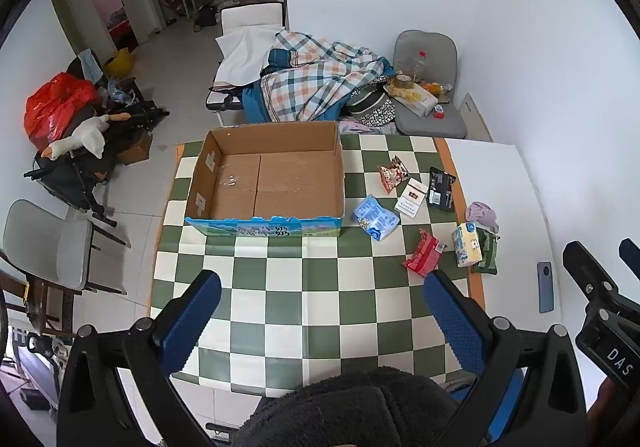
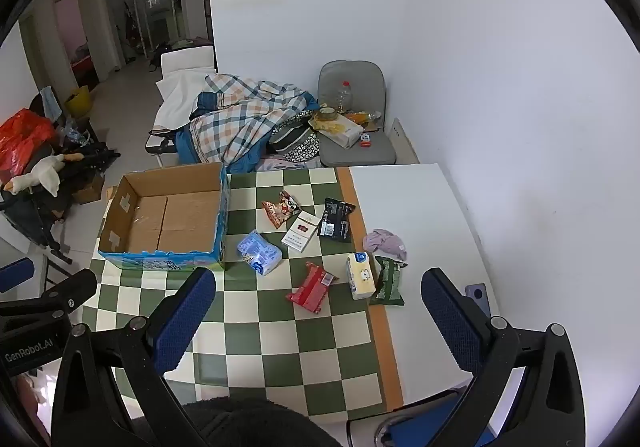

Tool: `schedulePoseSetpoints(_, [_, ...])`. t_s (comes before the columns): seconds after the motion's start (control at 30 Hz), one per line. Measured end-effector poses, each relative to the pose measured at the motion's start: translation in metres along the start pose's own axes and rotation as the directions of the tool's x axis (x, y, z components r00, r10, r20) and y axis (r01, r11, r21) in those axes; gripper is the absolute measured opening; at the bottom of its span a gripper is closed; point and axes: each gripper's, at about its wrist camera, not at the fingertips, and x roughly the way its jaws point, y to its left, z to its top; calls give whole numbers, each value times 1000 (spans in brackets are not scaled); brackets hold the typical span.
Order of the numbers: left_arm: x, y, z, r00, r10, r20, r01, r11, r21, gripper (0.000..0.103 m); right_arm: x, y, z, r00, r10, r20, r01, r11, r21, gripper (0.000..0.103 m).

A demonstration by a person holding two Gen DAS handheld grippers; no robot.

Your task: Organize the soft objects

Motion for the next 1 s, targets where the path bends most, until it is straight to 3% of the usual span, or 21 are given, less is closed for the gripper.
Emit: schedulePoseSetpoints(1.0, [1,4,0,1000,-7,-4,7,1000,-22,103,2,-3,1,1000,1,3,-1,1000,-13,103])
